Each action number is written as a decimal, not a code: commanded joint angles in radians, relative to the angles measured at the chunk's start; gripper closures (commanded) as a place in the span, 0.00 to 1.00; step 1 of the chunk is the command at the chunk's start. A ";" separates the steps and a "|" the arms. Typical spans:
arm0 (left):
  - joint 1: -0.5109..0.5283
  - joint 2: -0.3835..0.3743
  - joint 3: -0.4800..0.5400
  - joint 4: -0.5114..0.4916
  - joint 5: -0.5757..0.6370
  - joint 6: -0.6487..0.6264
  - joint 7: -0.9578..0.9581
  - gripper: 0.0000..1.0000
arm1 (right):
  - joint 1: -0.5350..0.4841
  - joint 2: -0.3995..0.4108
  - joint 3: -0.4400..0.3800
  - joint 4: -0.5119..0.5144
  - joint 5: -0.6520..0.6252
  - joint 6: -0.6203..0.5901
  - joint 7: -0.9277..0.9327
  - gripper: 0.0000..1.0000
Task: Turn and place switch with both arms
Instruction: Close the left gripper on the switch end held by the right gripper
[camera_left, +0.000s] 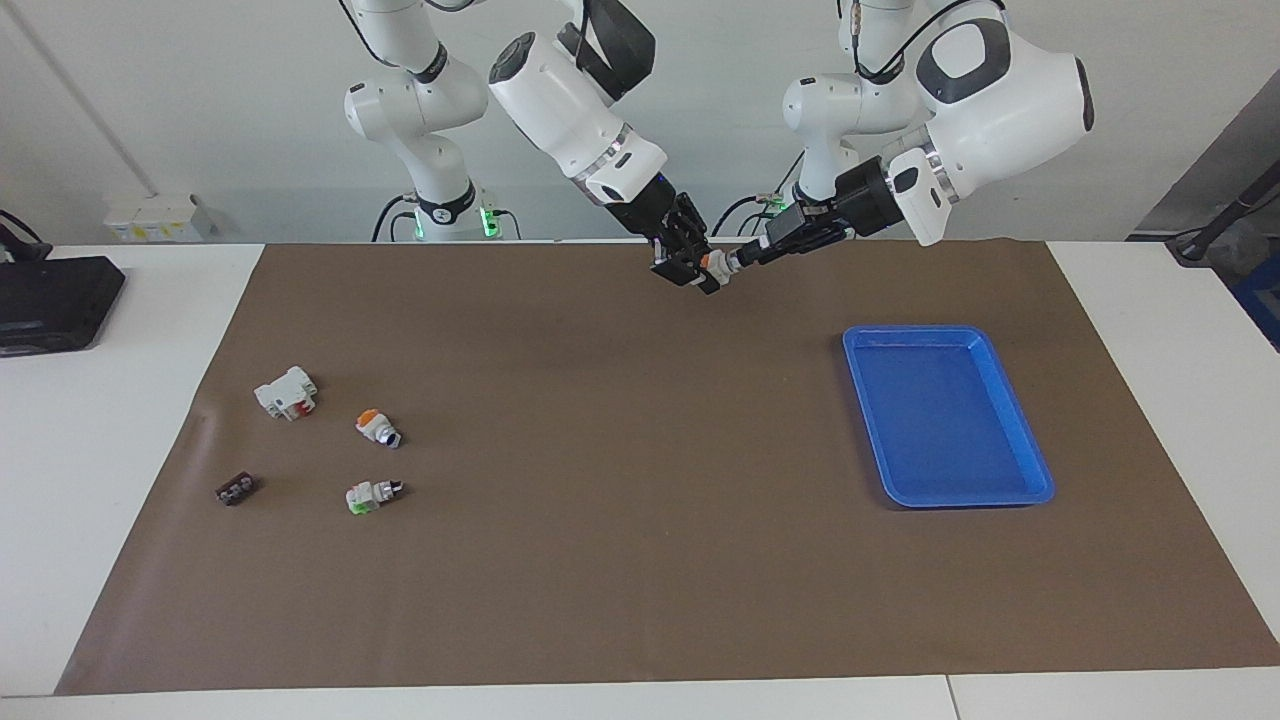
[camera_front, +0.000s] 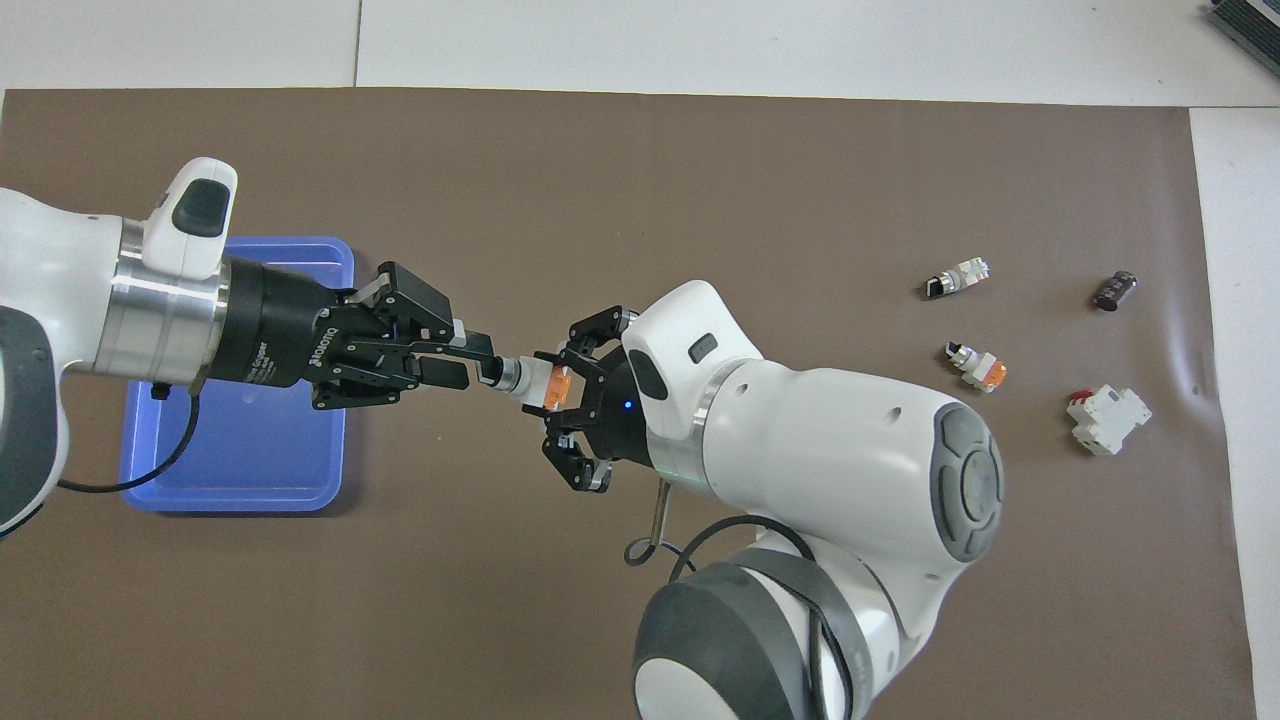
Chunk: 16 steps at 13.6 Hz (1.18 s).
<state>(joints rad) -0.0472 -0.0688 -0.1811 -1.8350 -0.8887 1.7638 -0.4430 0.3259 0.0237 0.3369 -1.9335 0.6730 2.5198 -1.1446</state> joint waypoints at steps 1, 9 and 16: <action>-0.013 -0.017 0.006 -0.023 -0.019 0.026 -0.011 0.68 | -0.002 -0.002 0.005 0.005 -0.012 0.014 0.034 1.00; -0.016 -0.016 0.006 -0.032 -0.022 0.066 -0.009 0.77 | -0.002 -0.010 0.004 0.005 -0.012 0.014 0.046 1.00; -0.040 -0.016 0.006 -0.033 -0.023 0.072 -0.011 1.00 | -0.002 -0.010 0.004 0.005 -0.012 0.014 0.046 1.00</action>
<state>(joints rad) -0.0652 -0.0685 -0.1817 -1.8444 -0.8904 1.8179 -0.4442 0.3239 0.0201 0.3321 -1.9267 0.6723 2.5206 -1.1282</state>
